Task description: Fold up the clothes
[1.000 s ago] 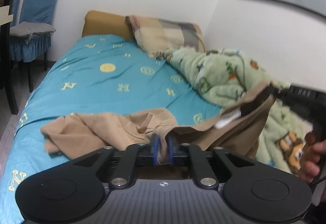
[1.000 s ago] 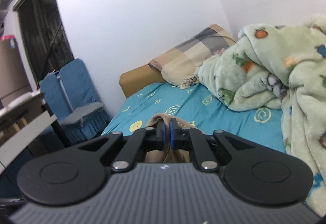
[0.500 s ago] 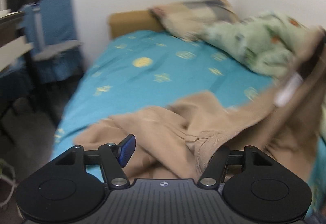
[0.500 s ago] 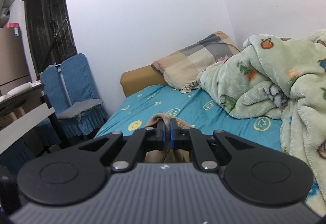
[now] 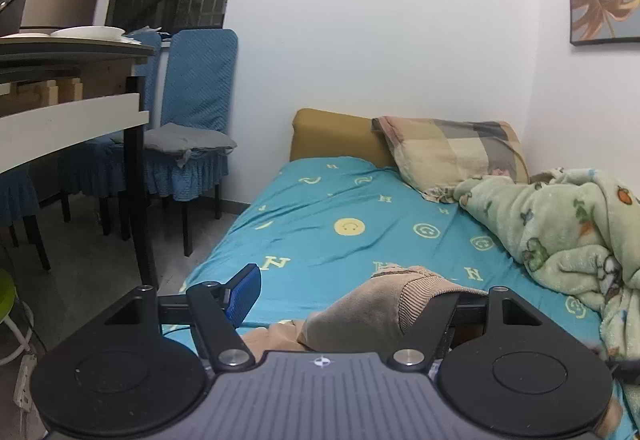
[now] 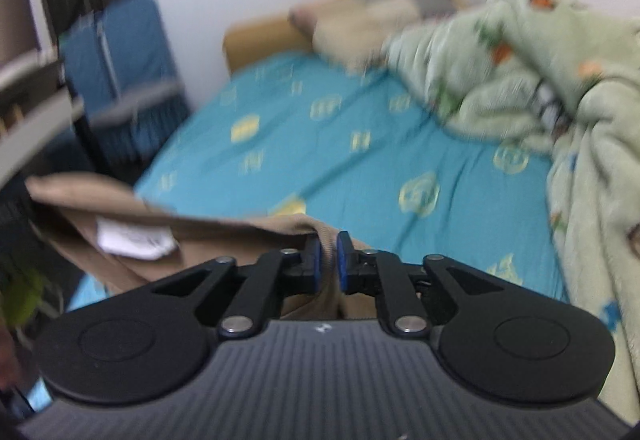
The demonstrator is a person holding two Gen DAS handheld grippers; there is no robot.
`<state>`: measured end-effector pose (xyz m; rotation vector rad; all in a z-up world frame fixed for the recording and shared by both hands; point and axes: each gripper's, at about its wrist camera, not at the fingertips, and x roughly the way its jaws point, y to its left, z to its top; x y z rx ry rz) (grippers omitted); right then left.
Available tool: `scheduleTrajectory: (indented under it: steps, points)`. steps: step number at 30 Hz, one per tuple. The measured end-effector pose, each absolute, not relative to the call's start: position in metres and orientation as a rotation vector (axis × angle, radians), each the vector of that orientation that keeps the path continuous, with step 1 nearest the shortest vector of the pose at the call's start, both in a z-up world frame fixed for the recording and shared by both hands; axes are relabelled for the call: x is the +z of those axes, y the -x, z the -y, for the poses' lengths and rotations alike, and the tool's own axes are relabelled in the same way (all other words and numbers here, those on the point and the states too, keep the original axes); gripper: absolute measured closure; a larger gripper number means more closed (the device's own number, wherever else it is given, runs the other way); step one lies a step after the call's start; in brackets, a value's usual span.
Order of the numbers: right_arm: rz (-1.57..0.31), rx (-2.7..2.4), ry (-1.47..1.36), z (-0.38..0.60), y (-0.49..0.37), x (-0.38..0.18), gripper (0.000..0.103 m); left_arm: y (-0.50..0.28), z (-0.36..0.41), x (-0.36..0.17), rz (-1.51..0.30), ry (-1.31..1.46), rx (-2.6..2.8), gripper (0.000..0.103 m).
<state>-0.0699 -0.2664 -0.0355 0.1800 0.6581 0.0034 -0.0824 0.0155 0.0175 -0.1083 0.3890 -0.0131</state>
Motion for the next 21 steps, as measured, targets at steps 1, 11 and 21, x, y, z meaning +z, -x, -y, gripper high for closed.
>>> scheduleTrajectory:
  steps: [1,11,21]
  points:
    - [-0.690,0.007,-0.172,0.263,0.067,-0.041,0.061,0.085,-0.017,0.019,-0.389,0.115,-0.010,0.032]
    - [-0.747,0.054,-0.330,0.272,0.064,-0.051,0.032,0.096,-0.021,0.026,-0.382,0.122,-0.017,0.033]
    - [-0.857,0.016,-0.214,0.257,0.052,-0.070,0.032,0.087,-0.027,0.020,-0.417,0.127,0.027,0.032]
